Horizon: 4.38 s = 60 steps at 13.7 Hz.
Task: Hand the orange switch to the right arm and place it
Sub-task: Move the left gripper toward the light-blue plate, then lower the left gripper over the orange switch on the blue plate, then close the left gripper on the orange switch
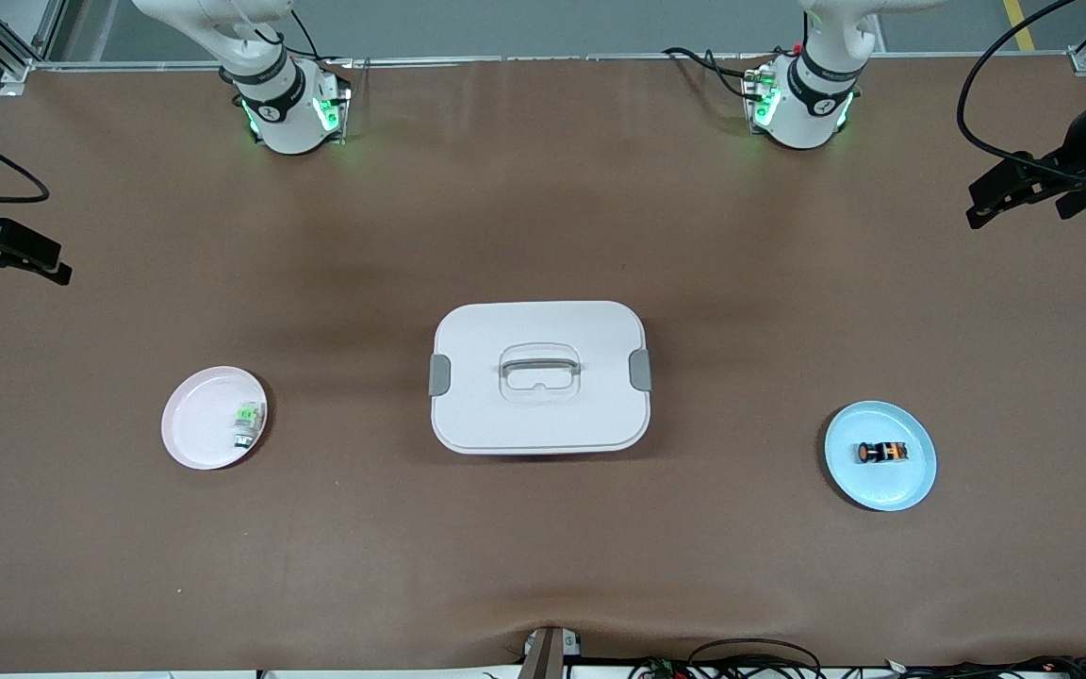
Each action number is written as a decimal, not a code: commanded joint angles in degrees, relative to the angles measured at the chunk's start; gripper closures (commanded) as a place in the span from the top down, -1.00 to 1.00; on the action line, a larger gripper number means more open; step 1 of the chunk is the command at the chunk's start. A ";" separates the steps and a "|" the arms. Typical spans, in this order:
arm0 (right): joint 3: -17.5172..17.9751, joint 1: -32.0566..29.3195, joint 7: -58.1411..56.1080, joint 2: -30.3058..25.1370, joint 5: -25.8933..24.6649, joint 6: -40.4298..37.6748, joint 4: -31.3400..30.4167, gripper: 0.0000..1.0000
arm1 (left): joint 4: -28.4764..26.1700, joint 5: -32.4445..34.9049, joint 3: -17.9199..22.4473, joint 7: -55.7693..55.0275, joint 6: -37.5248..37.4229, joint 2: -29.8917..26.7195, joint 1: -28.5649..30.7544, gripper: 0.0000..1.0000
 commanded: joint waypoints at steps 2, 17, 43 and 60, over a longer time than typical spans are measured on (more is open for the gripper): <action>0.65 -0.79 -0.22 -1.53 -0.79 0.26 -1.41 1.00 | 1.44 1.21 -0.17 1.89 -0.77 0.56 0.15 1.00; 0.65 -0.79 -0.22 -1.62 -0.79 0.08 -1.41 1.00 | 0.74 1.91 0.18 2.59 11.69 16.10 2.87 1.00; 0.65 -0.88 -0.22 -1.53 -0.79 0.35 -1.41 1.00 | -6.82 6.92 0.27 2.76 53.19 41.16 6.04 1.00; 0.65 -0.88 -0.22 -1.44 -0.79 0.35 -1.41 1.00 | -6.82 6.92 0.27 11.29 56.18 44.33 6.13 0.90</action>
